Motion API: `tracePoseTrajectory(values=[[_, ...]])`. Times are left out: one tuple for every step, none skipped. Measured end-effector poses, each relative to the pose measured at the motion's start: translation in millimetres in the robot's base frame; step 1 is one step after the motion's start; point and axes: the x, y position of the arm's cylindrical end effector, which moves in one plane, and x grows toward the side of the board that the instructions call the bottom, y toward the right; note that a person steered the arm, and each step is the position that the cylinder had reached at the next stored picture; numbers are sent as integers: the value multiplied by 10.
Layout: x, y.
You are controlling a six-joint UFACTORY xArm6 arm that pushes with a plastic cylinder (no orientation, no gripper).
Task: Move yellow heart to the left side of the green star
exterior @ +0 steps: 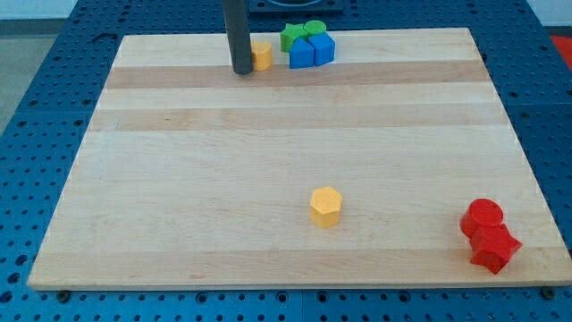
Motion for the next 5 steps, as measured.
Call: tracePoseTrajectory(values=[[267, 205], [220, 409], [-6, 419], [-205, 418], [-212, 418]])
